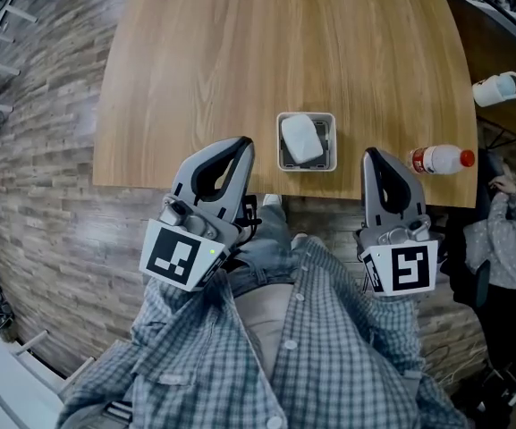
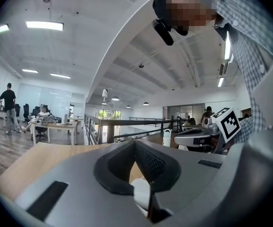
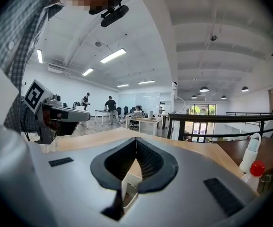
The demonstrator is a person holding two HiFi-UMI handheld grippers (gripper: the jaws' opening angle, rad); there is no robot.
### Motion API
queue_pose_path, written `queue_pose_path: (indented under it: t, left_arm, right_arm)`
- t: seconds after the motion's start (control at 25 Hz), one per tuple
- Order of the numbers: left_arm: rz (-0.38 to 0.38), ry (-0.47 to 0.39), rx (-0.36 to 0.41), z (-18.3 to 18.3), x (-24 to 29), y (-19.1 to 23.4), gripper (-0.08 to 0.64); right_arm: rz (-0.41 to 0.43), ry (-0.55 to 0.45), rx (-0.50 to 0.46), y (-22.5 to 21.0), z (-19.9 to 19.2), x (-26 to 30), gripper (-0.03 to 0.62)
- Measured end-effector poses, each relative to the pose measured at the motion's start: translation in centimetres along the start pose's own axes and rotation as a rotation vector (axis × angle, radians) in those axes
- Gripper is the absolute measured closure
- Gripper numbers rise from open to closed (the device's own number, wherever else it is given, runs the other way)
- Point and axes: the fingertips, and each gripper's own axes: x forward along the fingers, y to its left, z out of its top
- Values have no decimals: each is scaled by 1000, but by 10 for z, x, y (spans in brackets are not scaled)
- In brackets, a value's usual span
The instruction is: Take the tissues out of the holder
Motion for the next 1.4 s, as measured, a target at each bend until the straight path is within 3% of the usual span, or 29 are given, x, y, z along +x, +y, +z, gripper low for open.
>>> queue_pose_path:
  t: [0.2, 0.6, 1.08, 1.24, 1.4]
  left_arm:
    - [-52, -6, -11, -6, 13, 19, 554]
    - [-119, 90, -91, -36, 29, 33, 554]
    - [-71, 142, -126, -60, 40, 41, 554]
    - [-41, 134, -105, -63, 38, 45, 554]
    - [-32, 136, -115, -65, 38, 45, 554]
  right_arm:
    - [-24, 29, 13, 4, -4, 24, 581]
    - [-68, 95, 59, 8, -19, 55, 581]
    - [-25, 257, 85, 11, -70, 71, 580]
    - [5, 320, 129, 20, -93, 74, 488]
    - [45, 372, 137, 32, -109, 77, 438]
